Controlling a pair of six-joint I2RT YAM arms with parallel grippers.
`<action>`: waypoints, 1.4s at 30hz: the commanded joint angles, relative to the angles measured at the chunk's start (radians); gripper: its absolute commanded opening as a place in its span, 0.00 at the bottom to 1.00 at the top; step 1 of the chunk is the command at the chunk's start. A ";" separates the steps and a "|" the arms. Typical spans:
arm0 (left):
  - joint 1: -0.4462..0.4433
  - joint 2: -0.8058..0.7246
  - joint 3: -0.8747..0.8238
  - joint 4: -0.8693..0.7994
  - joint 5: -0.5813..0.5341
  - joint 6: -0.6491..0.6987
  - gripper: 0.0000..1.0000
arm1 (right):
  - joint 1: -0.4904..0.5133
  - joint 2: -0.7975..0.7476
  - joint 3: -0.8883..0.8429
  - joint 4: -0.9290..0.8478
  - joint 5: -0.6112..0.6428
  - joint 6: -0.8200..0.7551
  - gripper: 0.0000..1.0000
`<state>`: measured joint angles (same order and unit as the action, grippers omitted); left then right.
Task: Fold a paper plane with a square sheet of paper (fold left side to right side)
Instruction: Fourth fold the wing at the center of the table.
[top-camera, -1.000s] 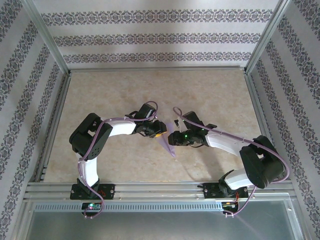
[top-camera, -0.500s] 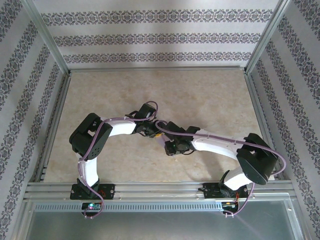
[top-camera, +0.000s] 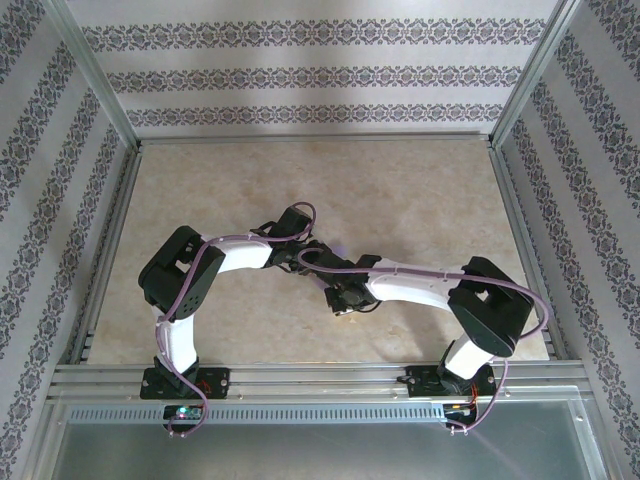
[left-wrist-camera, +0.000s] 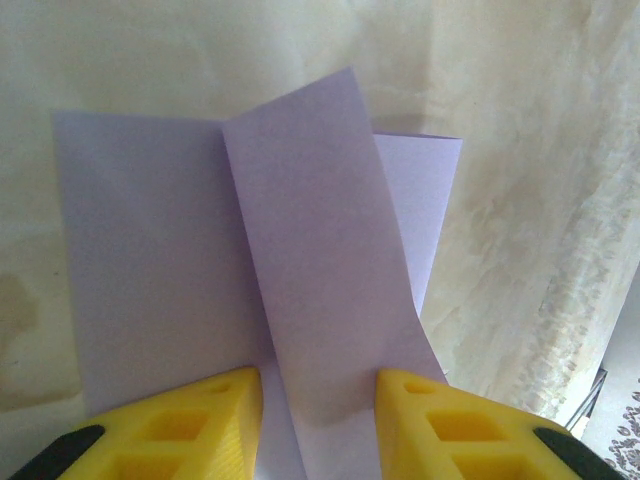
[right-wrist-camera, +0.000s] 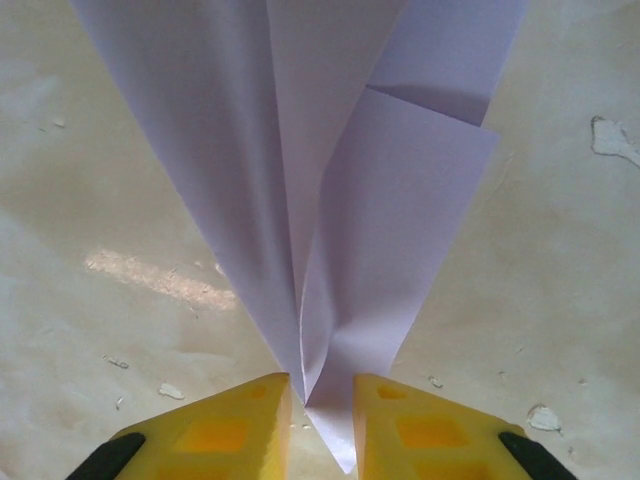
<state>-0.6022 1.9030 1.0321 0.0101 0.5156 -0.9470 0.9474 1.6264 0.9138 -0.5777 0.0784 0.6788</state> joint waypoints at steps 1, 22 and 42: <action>-0.010 0.005 0.007 -0.063 -0.031 0.020 0.36 | 0.019 0.018 0.022 -0.031 0.034 0.010 0.23; -0.010 0.003 0.005 -0.065 -0.031 0.020 0.36 | 0.028 0.041 0.013 -0.034 0.033 0.015 0.12; -0.008 0.004 0.010 -0.071 -0.034 0.024 0.36 | 0.021 -0.011 0.017 -0.065 0.020 0.007 0.15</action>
<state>-0.6022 1.9030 1.0340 0.0067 0.5152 -0.9466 0.9604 1.6512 0.9119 -0.5831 0.0856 0.6857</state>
